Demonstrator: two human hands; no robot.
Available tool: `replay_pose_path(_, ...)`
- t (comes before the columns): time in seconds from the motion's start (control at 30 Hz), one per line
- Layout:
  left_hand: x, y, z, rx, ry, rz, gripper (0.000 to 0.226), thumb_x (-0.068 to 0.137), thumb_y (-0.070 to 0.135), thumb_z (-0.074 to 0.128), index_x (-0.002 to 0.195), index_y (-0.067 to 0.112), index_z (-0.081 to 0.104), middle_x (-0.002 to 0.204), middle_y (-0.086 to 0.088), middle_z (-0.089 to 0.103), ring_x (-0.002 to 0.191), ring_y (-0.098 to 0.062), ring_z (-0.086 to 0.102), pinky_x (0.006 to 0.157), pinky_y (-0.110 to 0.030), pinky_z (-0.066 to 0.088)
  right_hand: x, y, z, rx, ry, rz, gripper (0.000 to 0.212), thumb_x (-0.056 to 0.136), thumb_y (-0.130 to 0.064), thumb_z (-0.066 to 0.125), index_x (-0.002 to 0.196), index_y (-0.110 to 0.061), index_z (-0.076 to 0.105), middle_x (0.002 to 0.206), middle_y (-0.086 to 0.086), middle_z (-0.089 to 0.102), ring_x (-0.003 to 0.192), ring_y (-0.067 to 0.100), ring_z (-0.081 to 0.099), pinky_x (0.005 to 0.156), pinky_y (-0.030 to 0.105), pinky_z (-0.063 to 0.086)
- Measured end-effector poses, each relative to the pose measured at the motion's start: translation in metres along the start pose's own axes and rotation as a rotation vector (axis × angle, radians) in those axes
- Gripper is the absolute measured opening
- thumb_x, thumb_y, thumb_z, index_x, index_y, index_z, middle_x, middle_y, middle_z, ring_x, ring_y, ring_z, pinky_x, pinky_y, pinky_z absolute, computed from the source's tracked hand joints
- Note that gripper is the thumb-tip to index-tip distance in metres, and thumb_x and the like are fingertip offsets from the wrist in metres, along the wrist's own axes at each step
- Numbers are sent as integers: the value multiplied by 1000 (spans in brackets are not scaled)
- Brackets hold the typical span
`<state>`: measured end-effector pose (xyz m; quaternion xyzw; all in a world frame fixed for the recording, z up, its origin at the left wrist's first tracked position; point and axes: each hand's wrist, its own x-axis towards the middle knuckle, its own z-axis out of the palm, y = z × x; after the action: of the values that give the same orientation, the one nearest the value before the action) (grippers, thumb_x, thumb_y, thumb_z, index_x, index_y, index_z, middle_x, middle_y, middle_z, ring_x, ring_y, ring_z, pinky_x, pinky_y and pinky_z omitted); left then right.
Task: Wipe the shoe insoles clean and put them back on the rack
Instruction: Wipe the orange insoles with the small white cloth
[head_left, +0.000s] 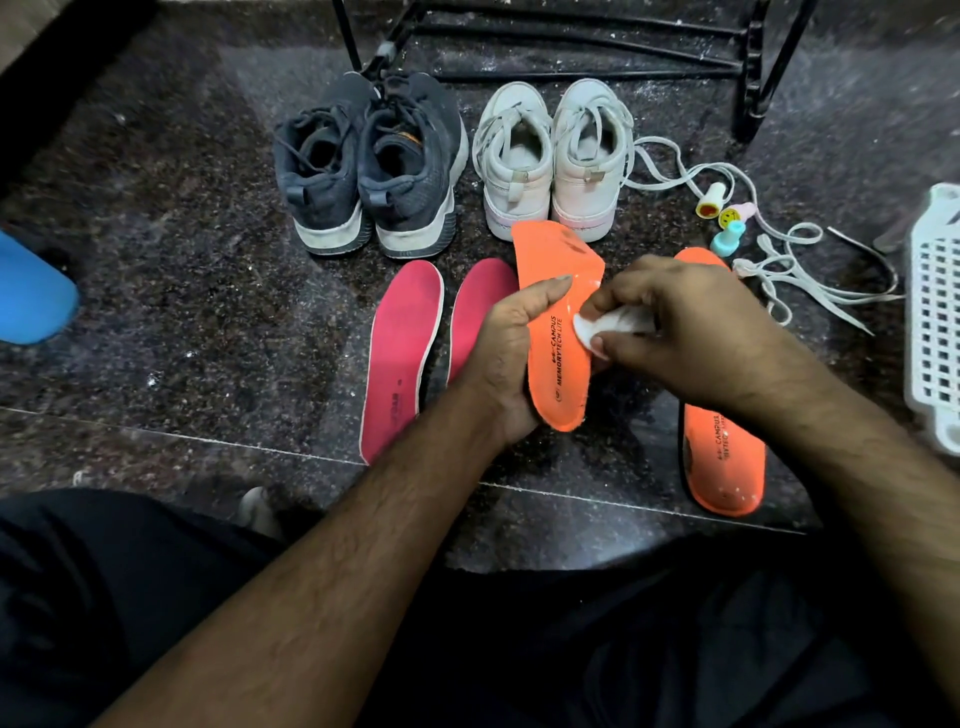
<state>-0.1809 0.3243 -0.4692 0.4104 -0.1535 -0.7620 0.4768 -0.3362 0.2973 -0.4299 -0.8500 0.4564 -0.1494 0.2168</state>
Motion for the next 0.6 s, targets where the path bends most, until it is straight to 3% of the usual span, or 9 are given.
replay_pose_path(0.1,5,-3,1,17,38,1,26,96,12,48,111,0,65,84,-11,72,69,-20,68,72,-34,58,1,0,-3,20,142,110,26,78,-13,74,103,-22,73,99,-3,68,88,12,59,77,16,36)
replay_pose_path(0.17,8,-6,-2,73,93,60,37,93,6,54,128,-3,59,98,-17,69,79,-26,66,86,-43,56,2,1,-4,61,174,176,26,78,-16,71,102,-26,71,97,-7,71,88,11,63,78,16,41)
replay_pose_path(0.27,8,-9,-3,104,121,39,48,81,4,59,128,-7,57,107,-27,63,90,-36,62,95,-58,50,3,2,-3,59,151,198,20,78,-18,70,96,-27,71,89,-8,71,84,11,65,78,20,45)
replay_pose_path(0.37,5,-5,0,88,119,-14,28,90,10,47,108,-3,64,90,-21,66,73,-31,64,78,-41,56,3,0,-4,18,83,170,17,77,-18,71,89,-28,73,86,-9,68,81,9,61,69,10,39)
replay_pose_path(0.43,5,-3,0,70,124,-17,26,98,19,43,98,4,64,80,-13,66,66,-24,63,67,-32,56,3,-1,-4,-6,18,124,16,77,-16,72,88,-28,74,84,-12,65,81,7,58,65,3,32)
replay_pose_path(0.53,6,-4,-1,71,175,-21,37,105,32,43,117,5,65,87,-11,69,71,-22,66,65,-30,56,1,-3,-3,1,-61,53,16,78,-15,74,89,-26,74,85,-14,64,83,5,58,68,8,31)
replay_pose_path(0.6,9,-7,-3,79,208,6,37,104,31,46,125,5,62,91,-12,69,73,-23,66,69,-33,56,0,-3,-2,20,-67,53,15,79,-15,75,89,-26,74,86,-13,67,83,4,58,70,3,33)
